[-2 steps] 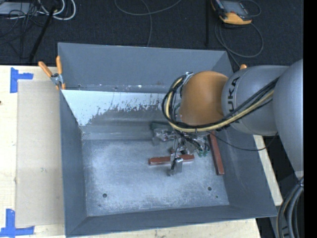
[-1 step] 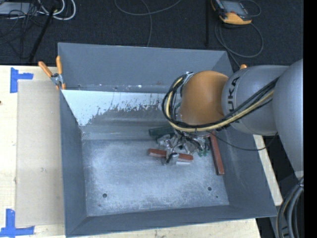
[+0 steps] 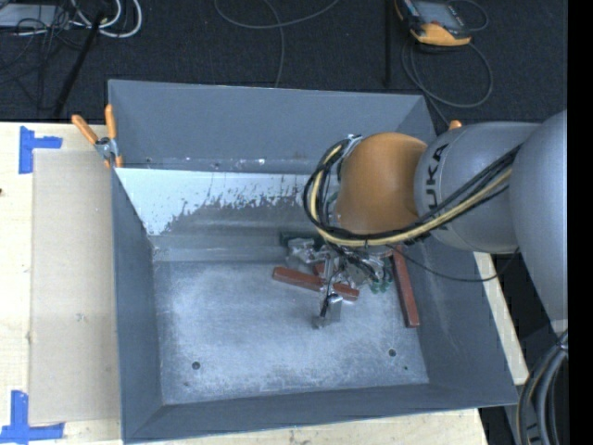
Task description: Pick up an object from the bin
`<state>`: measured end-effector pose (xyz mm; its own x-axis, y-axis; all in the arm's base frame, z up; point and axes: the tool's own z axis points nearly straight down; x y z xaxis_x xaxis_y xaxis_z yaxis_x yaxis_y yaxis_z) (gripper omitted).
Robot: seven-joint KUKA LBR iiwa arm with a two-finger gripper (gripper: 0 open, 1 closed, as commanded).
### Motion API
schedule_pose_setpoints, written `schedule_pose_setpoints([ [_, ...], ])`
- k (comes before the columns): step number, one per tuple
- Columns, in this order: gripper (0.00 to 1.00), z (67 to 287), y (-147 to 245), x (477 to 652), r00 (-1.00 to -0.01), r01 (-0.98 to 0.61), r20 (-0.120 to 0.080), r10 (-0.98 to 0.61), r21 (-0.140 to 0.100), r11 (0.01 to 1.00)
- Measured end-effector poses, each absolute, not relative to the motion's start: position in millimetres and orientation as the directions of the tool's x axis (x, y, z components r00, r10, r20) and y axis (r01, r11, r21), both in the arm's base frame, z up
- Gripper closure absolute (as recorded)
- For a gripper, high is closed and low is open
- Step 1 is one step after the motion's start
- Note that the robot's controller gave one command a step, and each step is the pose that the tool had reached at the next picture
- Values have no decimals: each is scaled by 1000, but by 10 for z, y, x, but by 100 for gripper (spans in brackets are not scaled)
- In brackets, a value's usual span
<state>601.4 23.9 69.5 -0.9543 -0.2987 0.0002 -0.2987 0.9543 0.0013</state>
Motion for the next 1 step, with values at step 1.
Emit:
schedule_pose_setpoints([
  [1,100,697,239,6015,-955,-298,0,-298,2,955],
])
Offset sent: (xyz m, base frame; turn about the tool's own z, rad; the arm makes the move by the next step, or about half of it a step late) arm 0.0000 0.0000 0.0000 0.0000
